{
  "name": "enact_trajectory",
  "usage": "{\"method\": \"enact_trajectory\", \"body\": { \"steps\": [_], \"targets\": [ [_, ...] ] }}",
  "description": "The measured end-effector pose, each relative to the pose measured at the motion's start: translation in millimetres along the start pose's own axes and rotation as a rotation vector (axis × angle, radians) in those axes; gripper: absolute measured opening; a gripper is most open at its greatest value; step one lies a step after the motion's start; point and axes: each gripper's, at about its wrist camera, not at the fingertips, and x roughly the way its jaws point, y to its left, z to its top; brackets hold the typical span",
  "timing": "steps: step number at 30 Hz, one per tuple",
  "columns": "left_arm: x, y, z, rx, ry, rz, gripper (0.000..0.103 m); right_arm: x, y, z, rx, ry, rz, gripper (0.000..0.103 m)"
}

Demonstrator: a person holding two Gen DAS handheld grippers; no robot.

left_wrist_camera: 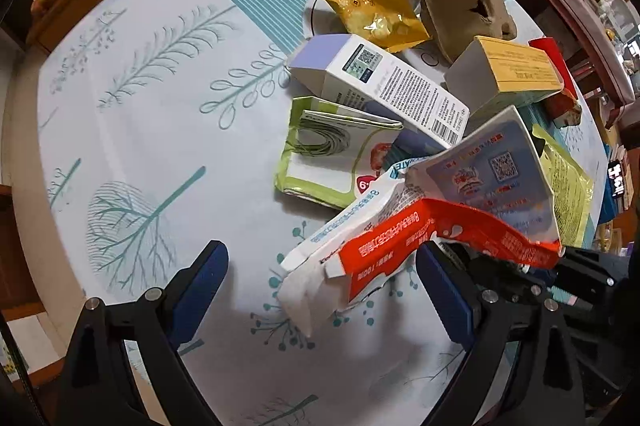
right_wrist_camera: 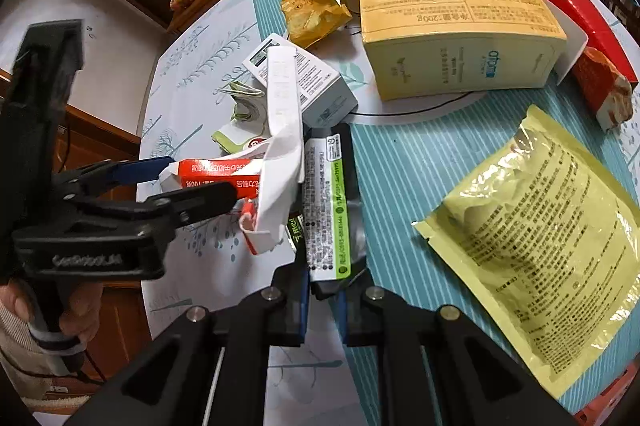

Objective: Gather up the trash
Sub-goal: 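Grasp the green-black snack packet with the right tool while the left tool grasps the Kinder wrapper, then lift both wrappers and carry them over the black bin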

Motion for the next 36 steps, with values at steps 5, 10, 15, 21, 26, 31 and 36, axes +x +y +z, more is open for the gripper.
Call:
{"method": "enact_trajectory", "body": {
  "steps": [5, 10, 15, 21, 26, 31, 36],
  "targets": [
    [8.7, -3.7, -1.8, 0.000, 0.049, -0.063, 0.060, -1.1, -0.4, -1.5, -0.008, 0.000, 0.013, 0.009],
    [7.7, -8.4, -18.5, -0.001, 0.048, -0.067, 0.009, -5.0, 1.2, -3.8, -0.014, -0.006, 0.029, 0.003],
    [-6.5, -16.8, -41.0, -0.008, -0.001, -0.080, 0.005, -15.1, 2.9, -10.0, -0.049, -0.006, 0.046, 0.003],
    [-29.4, -28.5, -72.7, -0.041, -0.033, -0.097, 0.004, -25.4, 6.2, -21.9, -0.084, 0.003, 0.059, 0.003],
    [-54.6, -31.5, -97.6, -0.074, -0.063, -0.111, 0.004, -44.0, -0.2, -32.6, -0.086, -0.009, 0.072, 0.003],
    [-79.6, -47.9, -119.6, -0.079, -0.102, -0.094, 0.004, -63.4, -10.2, -46.2, -0.086, -0.017, 0.074, 0.003],
    [-103.8, -68.1, -139.8, -0.081, -0.150, -0.077, 0.004, -86.4, -18.4, -60.5, -0.111, -0.027, 0.072, 0.003]
  ]
}}
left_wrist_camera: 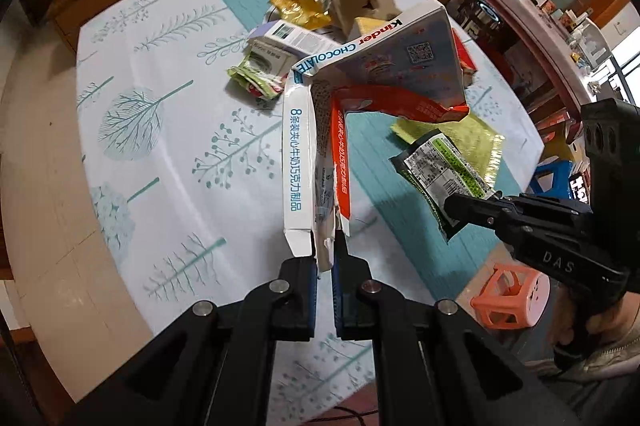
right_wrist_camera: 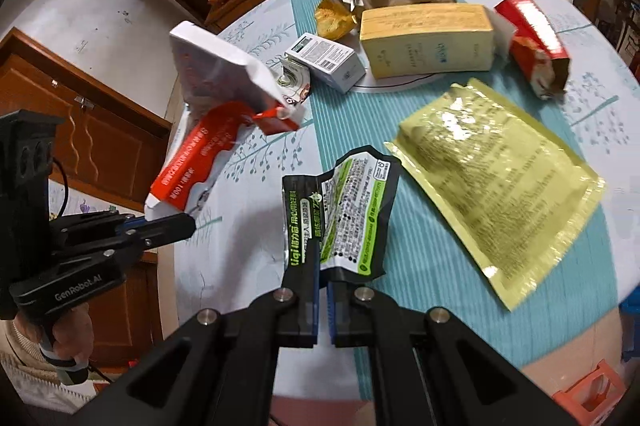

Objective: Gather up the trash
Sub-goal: 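Lift both wrappers and carry them over the black bin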

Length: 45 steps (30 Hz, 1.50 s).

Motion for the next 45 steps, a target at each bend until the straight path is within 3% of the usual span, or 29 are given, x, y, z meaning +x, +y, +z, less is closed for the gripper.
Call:
{"method": "enact_trajectory", "body": {
  "steps": [5, 11, 20, 26, 35, 45],
  "targets": [
    [-12.0, -32.2, -19.2, -0.013, -0.036, 0.024, 0.004, -28.0, -7.1, -13.4, -0.063, -0.025, 0.003, 0.003],
    [-18.5, -97.4, -57.2, -0.043, -0.062, 0.071, 0.004, -69.9, -32.8, -37.1, -0.138, -0.061, 0.025, 0.003],
    [-2.1, -202.1, -113.7, -0.105, -0.031, 0.100, 0.004, -120.8, -97.4, -95.3, -0.218, -0.034, 0.057, 0.003],
    [14.8, -244.1, -142.4, -0.125, 0.024, 0.134, 0.004, -132.8, -133.6, -125.1, -0.252, 0.018, 0.067, 0.003],
    [74.1, -259.7, -177.7, -0.126, 0.166, 0.159, 0.004, -93.7, -173.2, -174.3, -0.199, 0.134, 0.058, 0.003],
    [195.4, -249.8, -210.5, -0.135, 0.264, 0.157, 0.004, 8.5, -218.6, -233.4, -0.131, 0.264, -0.023, 0.003]
  ]
}}
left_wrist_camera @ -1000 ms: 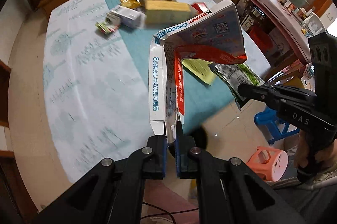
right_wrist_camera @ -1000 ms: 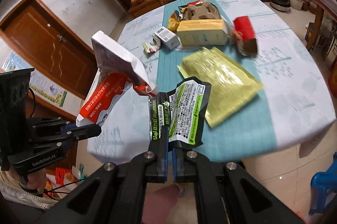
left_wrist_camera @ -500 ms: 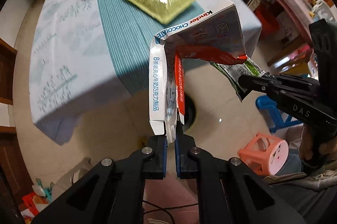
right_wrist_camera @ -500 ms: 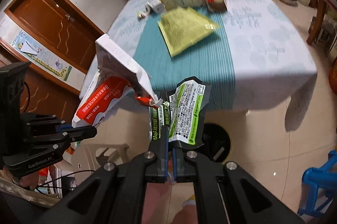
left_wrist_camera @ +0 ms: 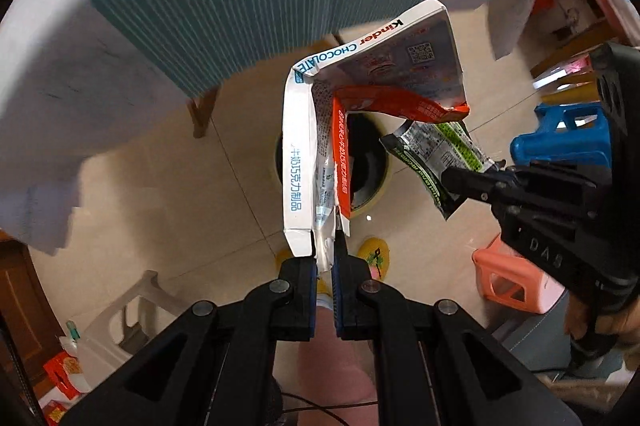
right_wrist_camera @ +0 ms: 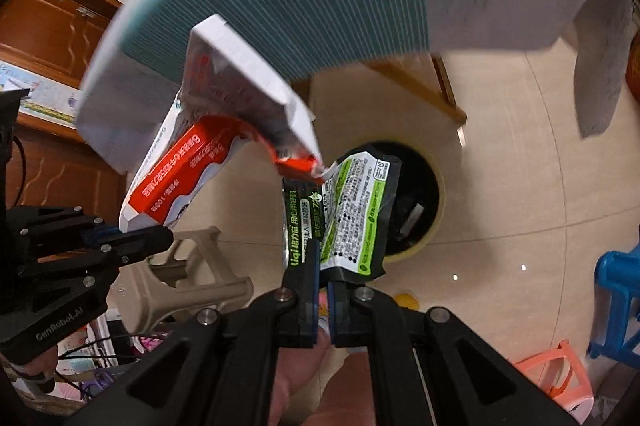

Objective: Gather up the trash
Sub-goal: 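Open both tools above the bin to drop the wrappers inside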

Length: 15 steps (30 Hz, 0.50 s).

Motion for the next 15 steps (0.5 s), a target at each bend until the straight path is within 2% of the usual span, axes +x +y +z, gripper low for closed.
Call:
{"method": "enact_trajectory", "body": {
  "steps": [4, 8, 12, 15],
  "targets": [
    [54.2, 7.3, 12.5, -0.013, 0.019, -0.004, 0.004, 45.6, -15.0, -3.0, 0.021, 0.027, -0.029, 0.003],
    [99.9, 9.5, 23.7, -0.007, -0.006, 0.014, 0.006, 83.6, -28.9, -2.5, 0.039, 0.034, -0.054, 0.003],
    [141.5, 10.9, 35.5, -0.011, -0.005, 0.021, 0.020, 117.6, -43.2, -3.7, 0.067, 0.039, -0.073, 0.003],
    [163.7, 14.1, 43.8, -0.019, -0.022, 0.019, 0.042, 144.2, -52.1, 1.0, 0.081, 0.039, -0.082, 0.003]
  ]
}}
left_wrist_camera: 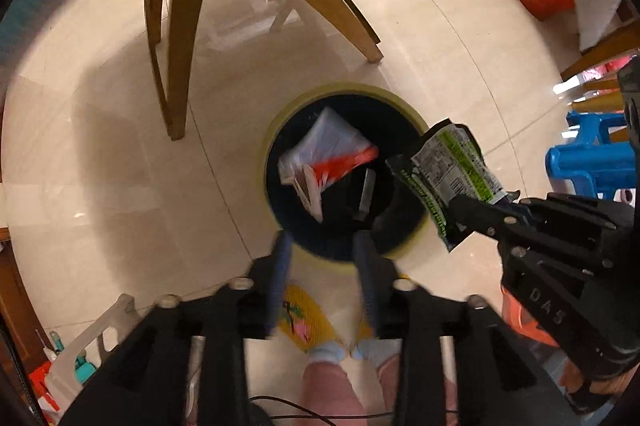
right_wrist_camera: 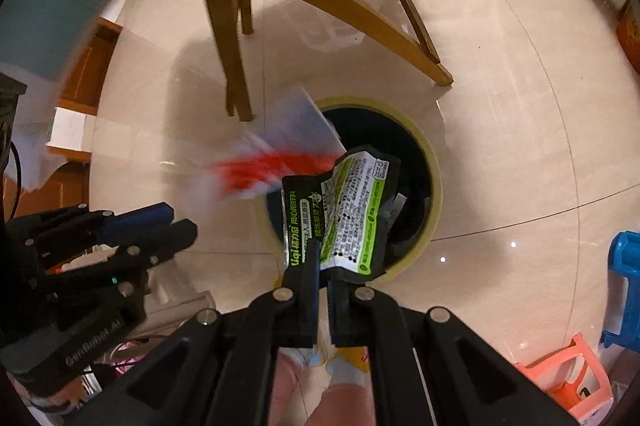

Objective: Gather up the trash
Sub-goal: 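Open both tools above the bin to drop the wrappers inside, then raise both open tools from the bin back toward the table items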

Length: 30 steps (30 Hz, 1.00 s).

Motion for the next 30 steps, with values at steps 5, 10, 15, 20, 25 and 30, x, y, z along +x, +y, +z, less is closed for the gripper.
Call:
{"method": "enact_trajectory", "body": {
  "steps": [5, 10, 15, 20, 25, 30],
  "targets": [
    [13.9, 2.3, 8.3, -0.015, -0.023, 0.009, 0.048, 22.3, -4.7, 9.8, 0.030, 0.001, -0.006, 0.004],
    [7.9, 16.1, 2.8, -0.047, -0.063, 0.021, 0.048, 30.7, -8.7, 12.1, 0.065, -0.011, -0.025, 0.011],
    [-5.3, 24.5, -1.4, -0.075, -0.099, 0.046, 0.048, 24.0, -9.2, 11.2, 0.088, -0.051, -0.021, 0.054],
    [-22.3, 31.4, -6.8, -0.104, -0.108, 0.062, 0.048, 15.6, -6.1, 14.2, 0.106, -0.063, -0.023, 0.054],
    [-57.9, 34.1, -12.8, -0.124, -0.113, 0.061, 0.048, -9.3, 2.5, 18.0, 0.118, -0.068, -0.022, 0.055],
    [-112.0, 27.1, -18.7, -0.113, -0.141, 0.069, 0.048, -51.4, 16.8, 20.0, 0.109, -0.082, -0.006, 0.055]
  ]
}}
